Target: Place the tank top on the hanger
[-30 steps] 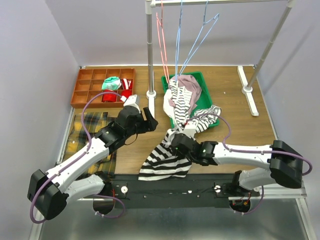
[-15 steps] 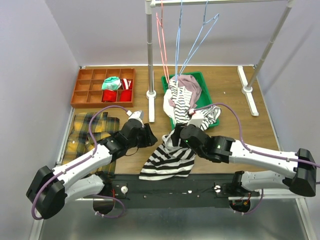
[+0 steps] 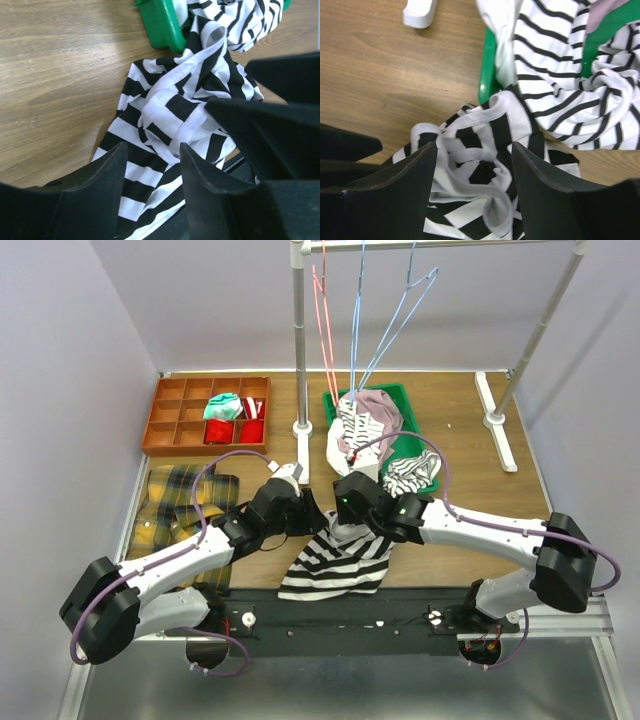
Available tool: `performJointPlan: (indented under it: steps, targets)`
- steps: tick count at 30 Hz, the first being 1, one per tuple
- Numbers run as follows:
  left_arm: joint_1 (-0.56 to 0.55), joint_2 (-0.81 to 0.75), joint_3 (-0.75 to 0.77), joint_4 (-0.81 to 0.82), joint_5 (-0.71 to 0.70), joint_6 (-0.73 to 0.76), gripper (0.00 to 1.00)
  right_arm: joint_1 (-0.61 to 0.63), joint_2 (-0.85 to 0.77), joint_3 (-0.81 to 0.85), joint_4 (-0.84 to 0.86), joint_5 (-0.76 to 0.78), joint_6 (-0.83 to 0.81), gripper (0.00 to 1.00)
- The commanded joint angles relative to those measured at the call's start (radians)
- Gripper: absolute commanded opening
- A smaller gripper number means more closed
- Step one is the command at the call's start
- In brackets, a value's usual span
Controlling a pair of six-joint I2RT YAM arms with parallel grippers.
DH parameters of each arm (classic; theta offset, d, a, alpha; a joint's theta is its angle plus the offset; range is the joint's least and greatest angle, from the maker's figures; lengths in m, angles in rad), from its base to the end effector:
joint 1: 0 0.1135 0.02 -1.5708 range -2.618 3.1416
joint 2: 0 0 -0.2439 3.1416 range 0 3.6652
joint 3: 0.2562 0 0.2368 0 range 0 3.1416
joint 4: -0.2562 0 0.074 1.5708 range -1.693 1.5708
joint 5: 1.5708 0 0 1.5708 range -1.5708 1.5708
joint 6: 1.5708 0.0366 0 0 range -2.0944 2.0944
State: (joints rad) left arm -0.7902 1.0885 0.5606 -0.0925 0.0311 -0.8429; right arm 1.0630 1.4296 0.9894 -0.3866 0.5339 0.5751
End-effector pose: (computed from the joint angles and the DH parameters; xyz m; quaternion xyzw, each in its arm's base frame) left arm 0.1575 -0.1606 0.2017 -0.0163 0.8890 -0.3429 0.3032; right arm 0.1573 0.2443 0.2340 -0.1240 0.8952 0.0883 0.4190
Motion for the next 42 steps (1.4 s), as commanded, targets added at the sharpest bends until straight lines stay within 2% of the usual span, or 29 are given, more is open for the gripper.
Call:
performJointPlan:
  steps: [1,6,10,13,14,15,16,19,27,33,36,37,38,39,40,41,42]
  targets:
    - [-0.026,0.062,0.062,0.04,0.046,0.059,0.59,-0.026,-0.089,-0.063,0.0,-0.015,0.014,0.69]
    - [-0.06,0.137,0.099,0.043,0.032,0.079,0.64,-0.035,-0.112,-0.115,0.034,-0.069,0.02,0.69]
    - [-0.083,0.189,0.143,0.051,-0.006,0.083,0.6,-0.043,-0.109,-0.104,0.022,-0.049,0.042,0.69]
    - [-0.107,0.208,0.179,0.03,-0.051,0.108,0.32,-0.058,-0.126,-0.095,0.022,-0.057,0.042,0.7]
    - [-0.115,0.203,0.18,0.034,-0.056,0.117,0.14,-0.064,-0.133,-0.095,0.032,-0.081,0.029,0.7]
    - [-0.121,0.199,0.182,0.04,-0.057,0.128,0.05,-0.07,-0.142,-0.094,0.038,-0.095,0.023,0.7]
    - [-0.133,0.18,0.18,0.042,-0.056,0.139,0.0,-0.074,-0.146,-0.092,0.043,-0.109,0.016,0.71]
    - [-0.149,0.128,0.142,0.088,-0.033,0.198,0.0,-0.077,-0.149,-0.08,0.043,-0.146,0.005,0.72]
    - [-0.158,0.048,0.068,0.203,0.188,0.326,0.0,-0.084,-0.163,-0.075,0.045,-0.218,0.022,0.71]
    - [-0.161,0.085,0.091,0.165,0.23,0.389,0.0,-0.086,-0.184,-0.104,0.063,-0.267,0.061,0.68]
    - [-0.162,0.085,0.087,0.168,0.204,0.381,0.0,-0.084,-0.196,-0.129,0.072,-0.316,0.088,0.61]
    - [-0.162,0.083,0.087,0.169,0.193,0.378,0.01,-0.084,-0.201,-0.149,0.074,-0.325,0.097,0.55]
    - [-0.162,0.083,0.085,0.174,0.184,0.372,0.08,-0.086,-0.207,-0.158,0.069,-0.333,0.114,0.51]
    - [-0.164,0.083,0.087,0.177,0.182,0.37,0.09,-0.084,-0.221,-0.167,0.063,-0.336,0.121,0.47]
    - [-0.164,0.086,0.09,0.178,0.182,0.369,0.11,-0.084,-0.23,-0.181,0.06,-0.334,0.129,0.37]
    - [-0.164,0.09,0.09,0.181,0.188,0.364,0.17,-0.084,-0.242,-0.207,0.049,-0.328,0.147,0.31]
    - [-0.165,0.093,0.093,0.186,0.191,0.361,0.18,-0.084,-0.256,-0.224,0.046,-0.328,0.158,0.25]
